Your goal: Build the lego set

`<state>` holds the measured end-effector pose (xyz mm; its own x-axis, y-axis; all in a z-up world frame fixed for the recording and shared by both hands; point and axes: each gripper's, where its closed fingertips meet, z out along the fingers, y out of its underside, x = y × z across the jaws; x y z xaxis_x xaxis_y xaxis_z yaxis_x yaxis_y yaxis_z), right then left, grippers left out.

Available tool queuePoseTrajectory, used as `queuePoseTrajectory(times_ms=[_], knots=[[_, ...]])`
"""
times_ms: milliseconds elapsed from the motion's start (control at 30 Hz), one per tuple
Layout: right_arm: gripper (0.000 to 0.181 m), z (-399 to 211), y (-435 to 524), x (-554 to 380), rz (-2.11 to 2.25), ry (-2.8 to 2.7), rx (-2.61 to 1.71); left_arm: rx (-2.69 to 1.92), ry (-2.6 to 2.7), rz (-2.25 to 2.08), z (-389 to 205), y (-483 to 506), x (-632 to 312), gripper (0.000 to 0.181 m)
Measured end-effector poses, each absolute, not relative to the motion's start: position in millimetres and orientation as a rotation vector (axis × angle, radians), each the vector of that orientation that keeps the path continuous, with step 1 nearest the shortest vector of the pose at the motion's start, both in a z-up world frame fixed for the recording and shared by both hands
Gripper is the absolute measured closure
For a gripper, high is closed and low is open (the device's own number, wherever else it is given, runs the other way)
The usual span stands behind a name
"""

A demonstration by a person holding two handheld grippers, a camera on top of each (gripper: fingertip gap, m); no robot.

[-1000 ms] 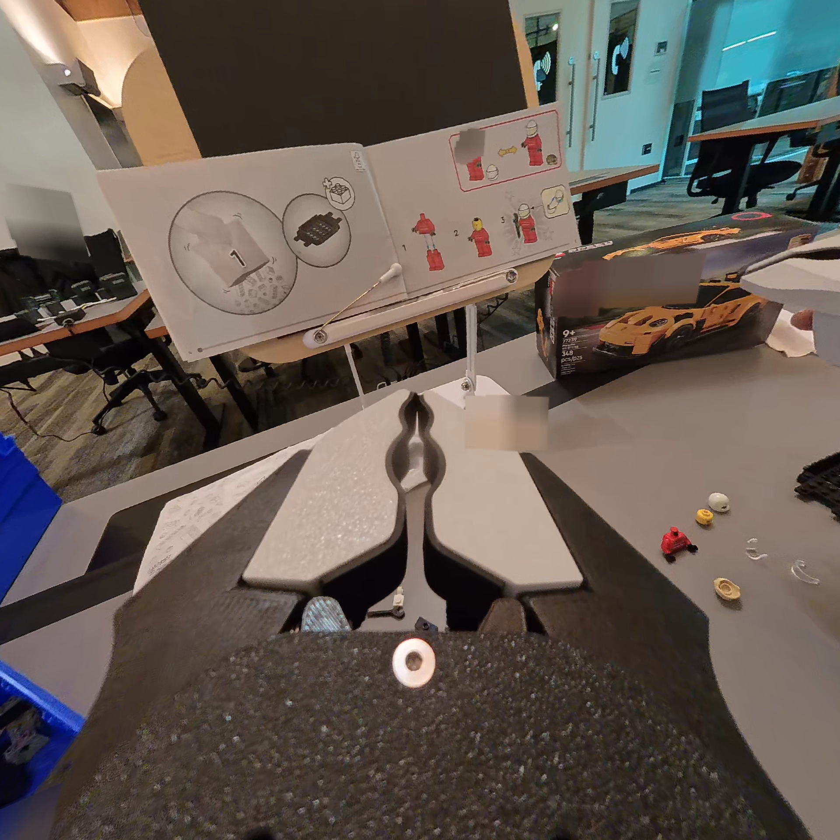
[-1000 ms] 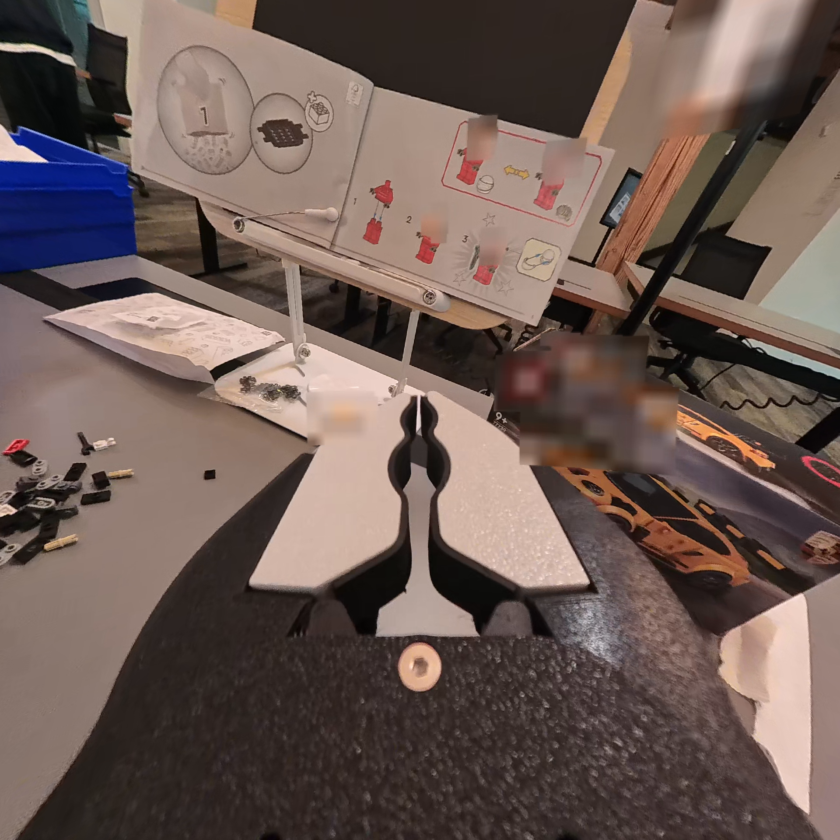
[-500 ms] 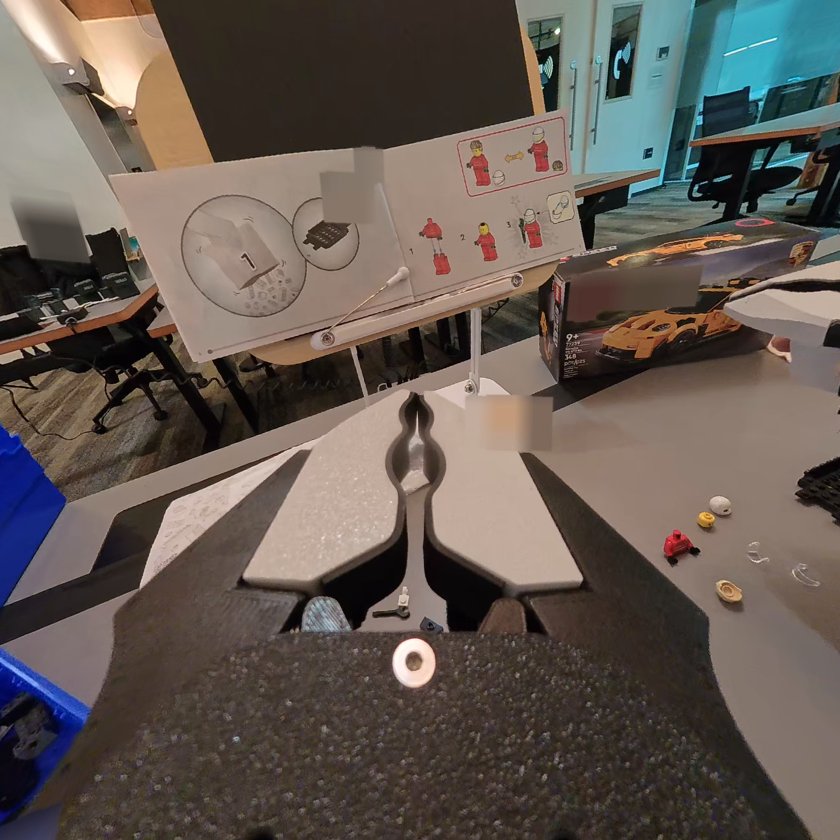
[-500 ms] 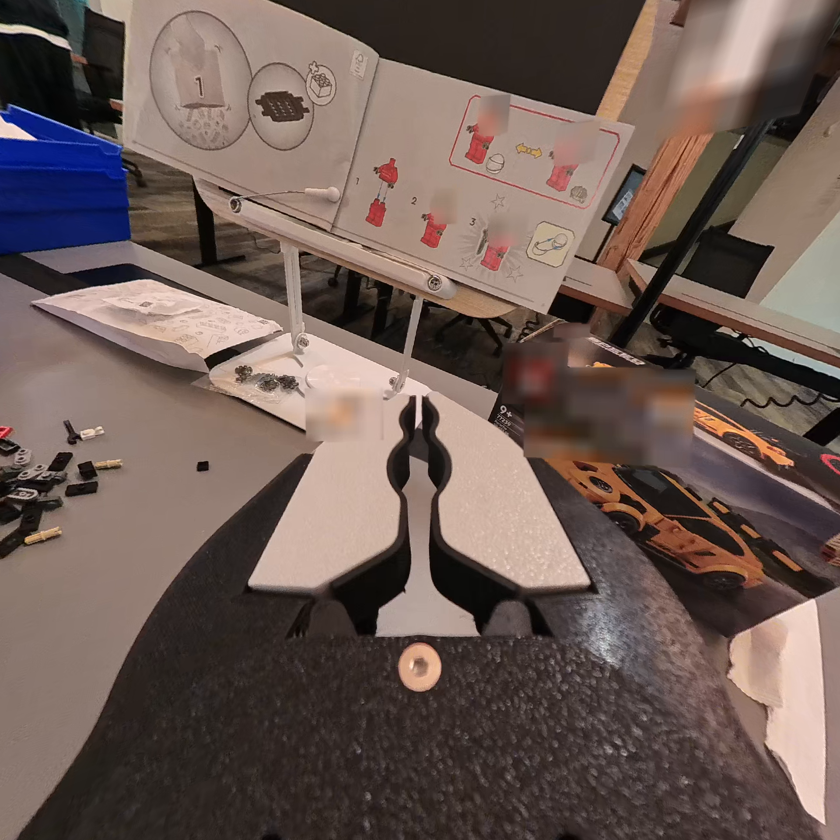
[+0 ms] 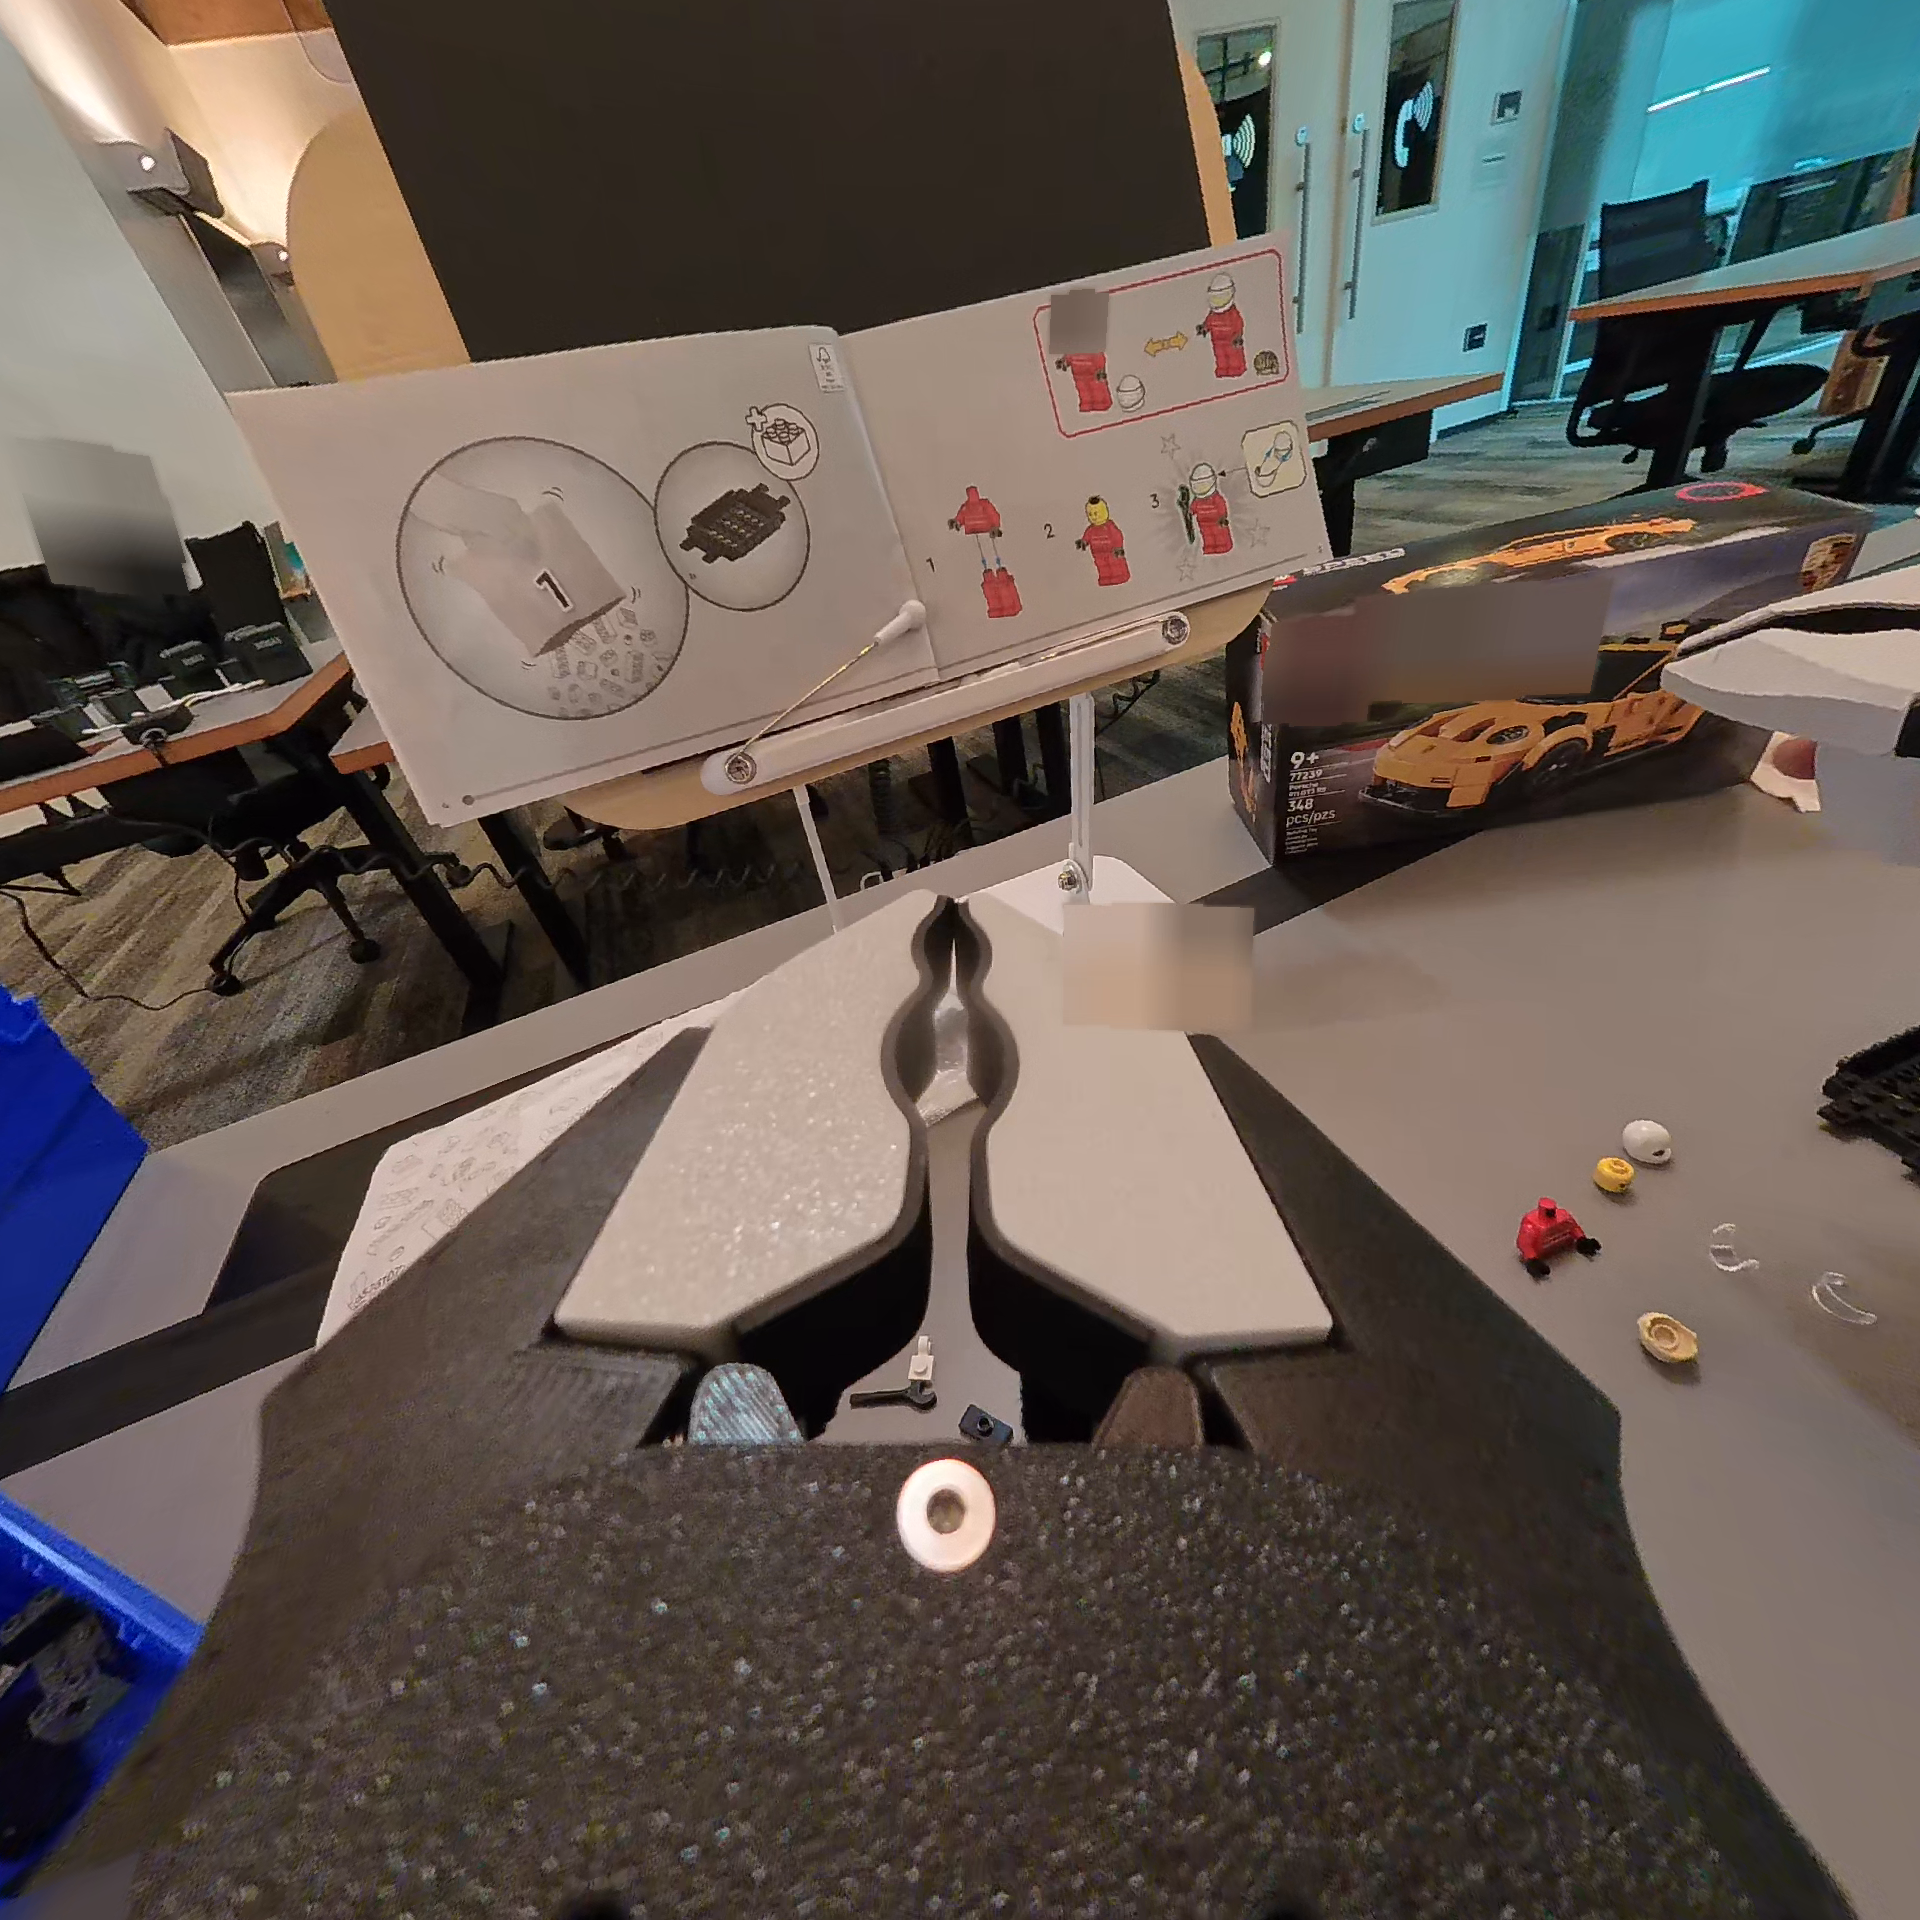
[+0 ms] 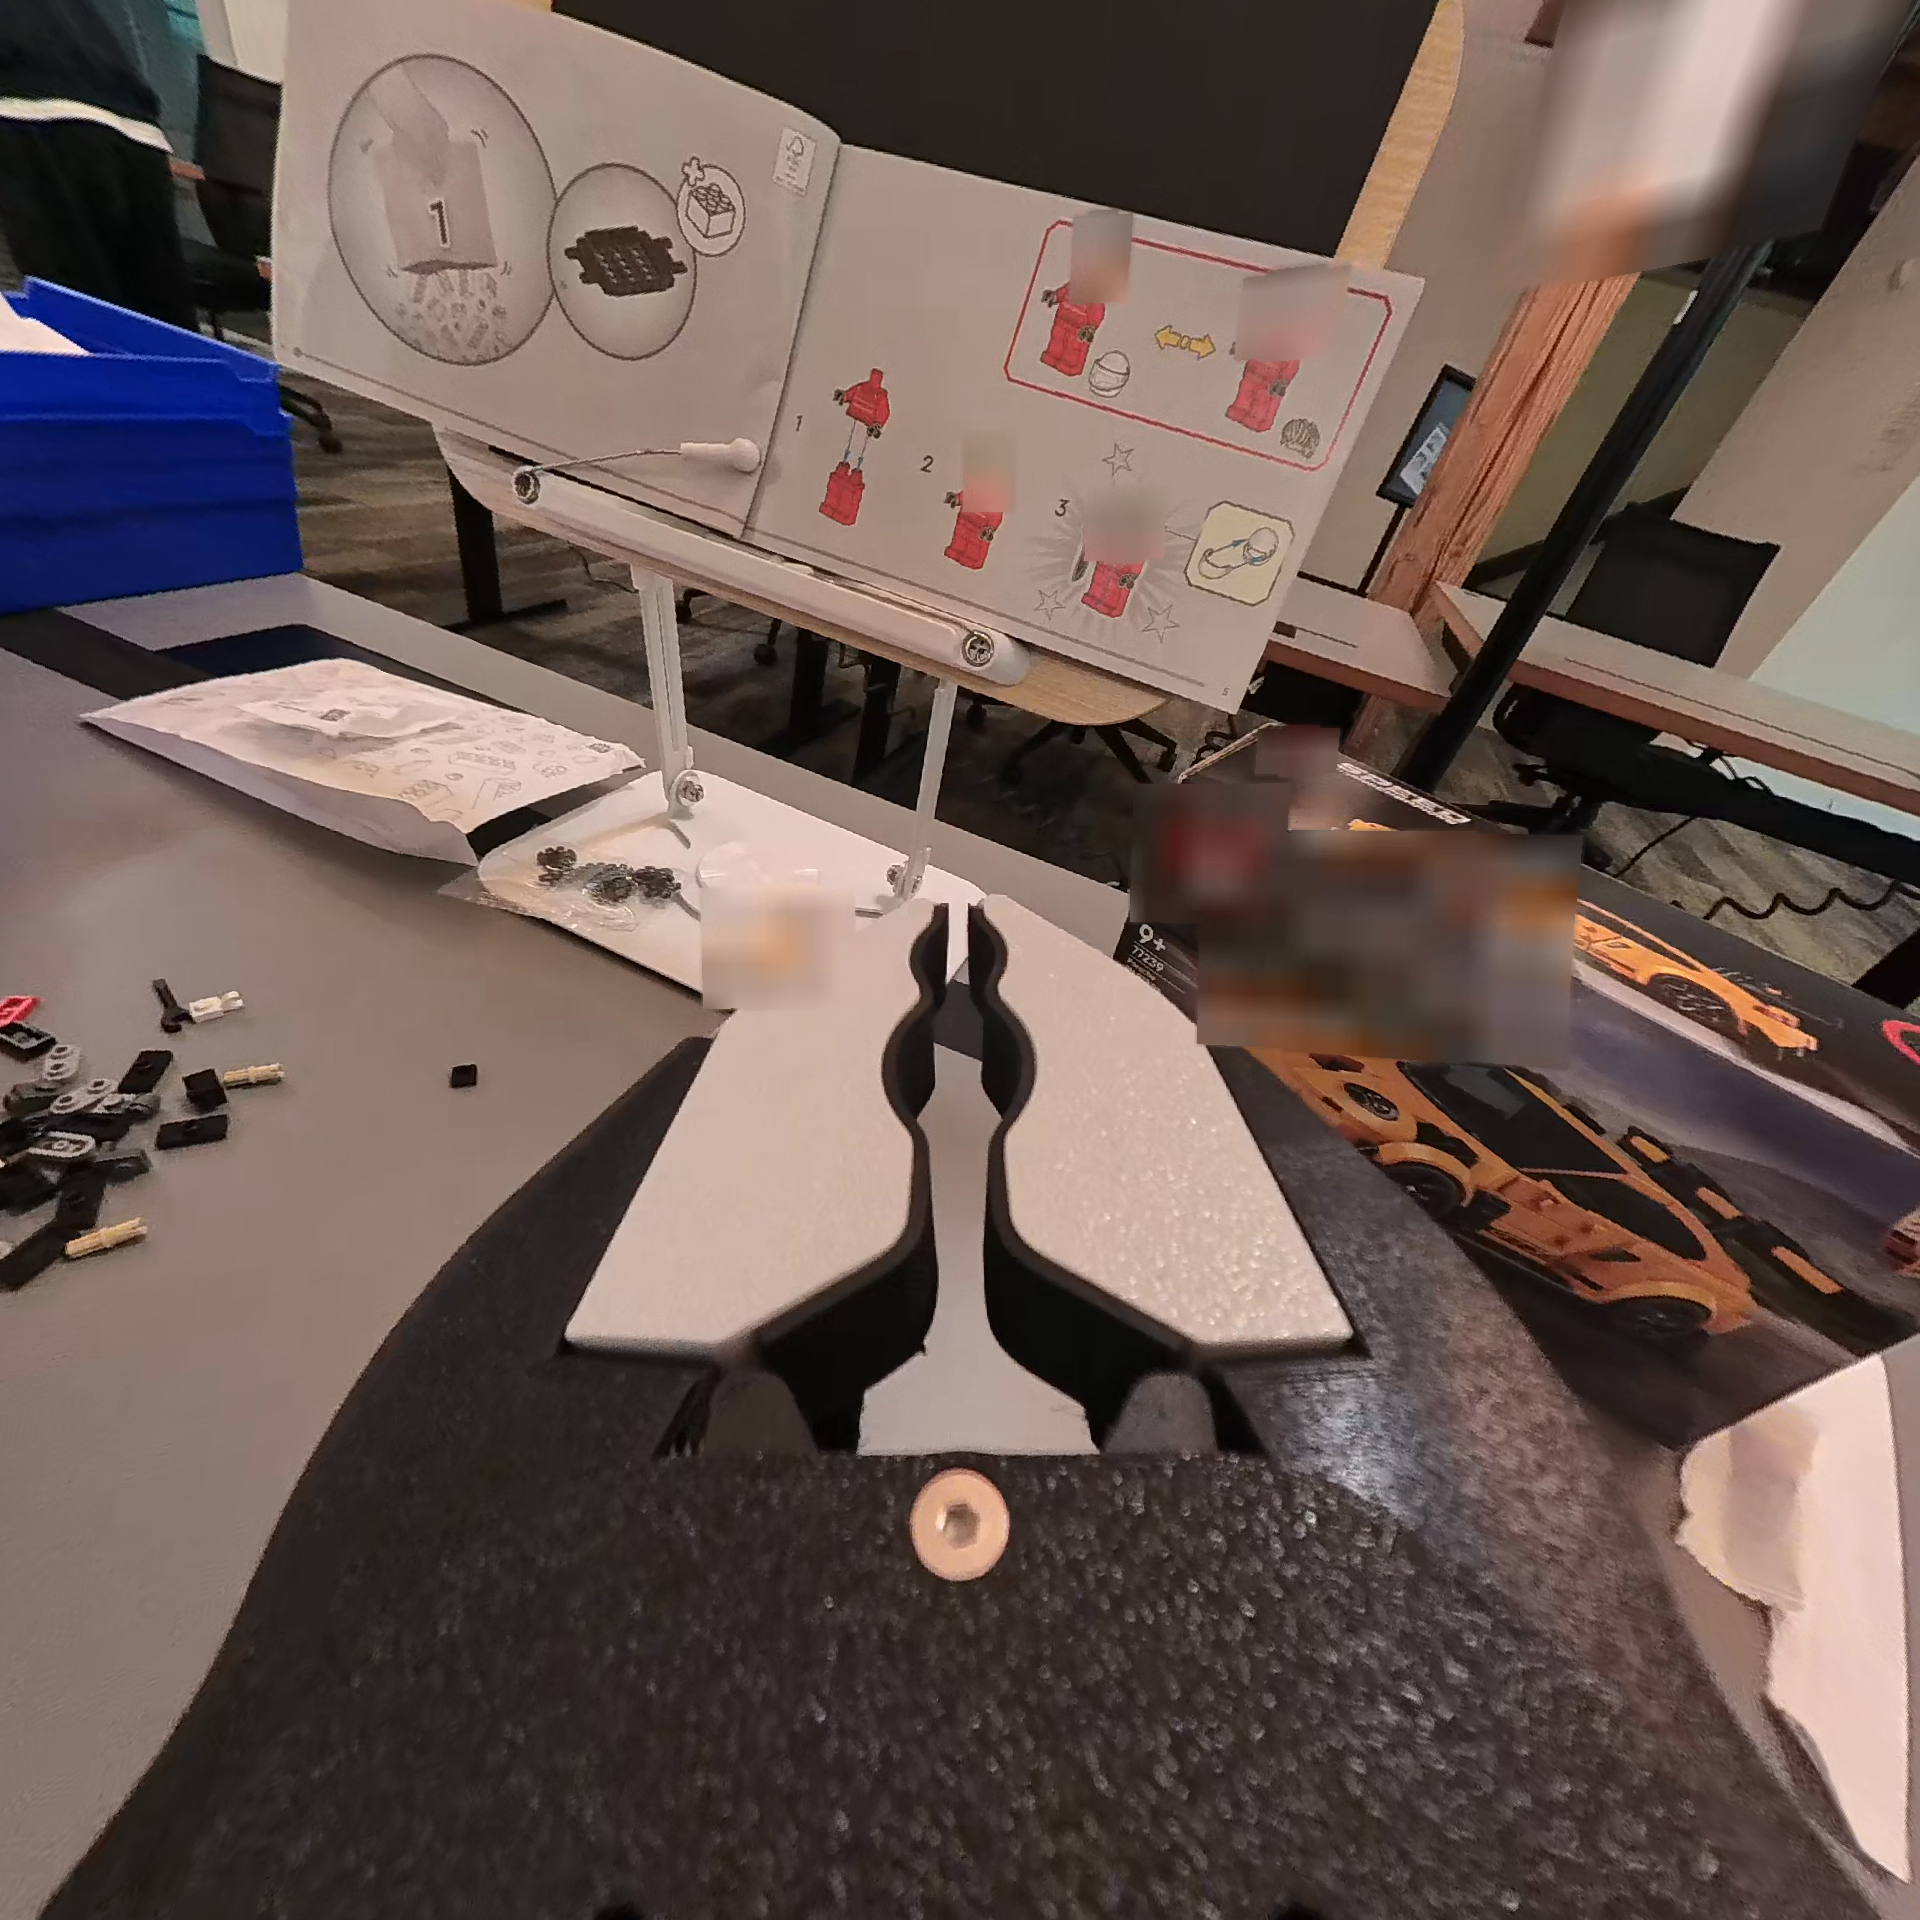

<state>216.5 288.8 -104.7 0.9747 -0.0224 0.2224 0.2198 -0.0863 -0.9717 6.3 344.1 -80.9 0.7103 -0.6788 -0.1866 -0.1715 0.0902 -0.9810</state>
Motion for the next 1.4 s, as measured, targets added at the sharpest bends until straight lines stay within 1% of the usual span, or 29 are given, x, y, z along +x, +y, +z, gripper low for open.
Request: queuePoseTrajectory(times_ms=[233, 500, 833, 1400], knots=[[0.178, -103, 288, 220, -0.211, -0.147, -1.642, -1.458, 0.737, -0.419, -79, 346, 3, 0.181], [0.178, -87, 280, 245, -0.241, -0.083, -1.607, -1.473, 0.688, -0.419, -74, 354, -9, 0.181], [0.179, -83, 273, 256, -0.235, -0.052, -1.594, -1.505, 0.743, -0.416, -105, 344, 16, 0.181], [0.178, -116, 286, 223, -0.202, -0.144, -1.647, -1.512, 0.765, -0.467, -116, 334, 29, 0.181]])
